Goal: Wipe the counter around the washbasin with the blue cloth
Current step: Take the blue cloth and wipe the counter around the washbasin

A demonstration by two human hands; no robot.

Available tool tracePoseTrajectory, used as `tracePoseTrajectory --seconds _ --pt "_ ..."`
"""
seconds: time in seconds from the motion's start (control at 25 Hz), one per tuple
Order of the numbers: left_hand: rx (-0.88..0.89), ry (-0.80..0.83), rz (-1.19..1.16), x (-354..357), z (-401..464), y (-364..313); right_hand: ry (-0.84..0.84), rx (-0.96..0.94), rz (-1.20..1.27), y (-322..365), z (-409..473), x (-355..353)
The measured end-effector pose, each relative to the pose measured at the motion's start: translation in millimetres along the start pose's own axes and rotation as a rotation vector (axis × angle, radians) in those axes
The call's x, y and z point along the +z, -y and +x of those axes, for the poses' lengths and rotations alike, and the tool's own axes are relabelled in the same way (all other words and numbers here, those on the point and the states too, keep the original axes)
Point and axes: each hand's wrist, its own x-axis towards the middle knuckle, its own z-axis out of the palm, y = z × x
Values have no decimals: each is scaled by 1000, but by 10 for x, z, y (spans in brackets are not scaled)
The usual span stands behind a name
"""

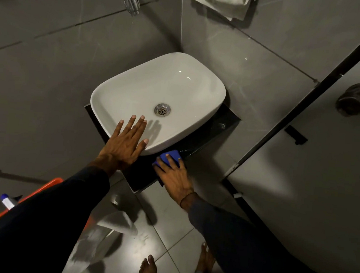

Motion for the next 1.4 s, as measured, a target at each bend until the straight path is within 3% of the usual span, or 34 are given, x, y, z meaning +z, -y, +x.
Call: tracePoseTrajectory --seconds 0.32,0.48,0.6,0.84,1.08,1.28,1.4 --pt "-63 5 -22 39 92 -139 21 290 33 -1128 56 -190" --pt "-72 24 -70 23 191 -267 29 124 -12 -806 -8 -44" --pt "-28 -7 -82 -18 391 -589 6 2 -54 -985 -7 -20" --pt "74 -62 -62 -70 807 -1120 -10 213 27 -1645 166 -268" --pt "46 -55 -115 -5 1075 -1157 -5 55 4 -1873 103 -167" --pt "36 -56 -139 67 1116 -1112 -24 264 52 -2572 343 -404" --pt "44 -40 -151 83 1157 -1104 -25 314 82 -2346 347 -300"
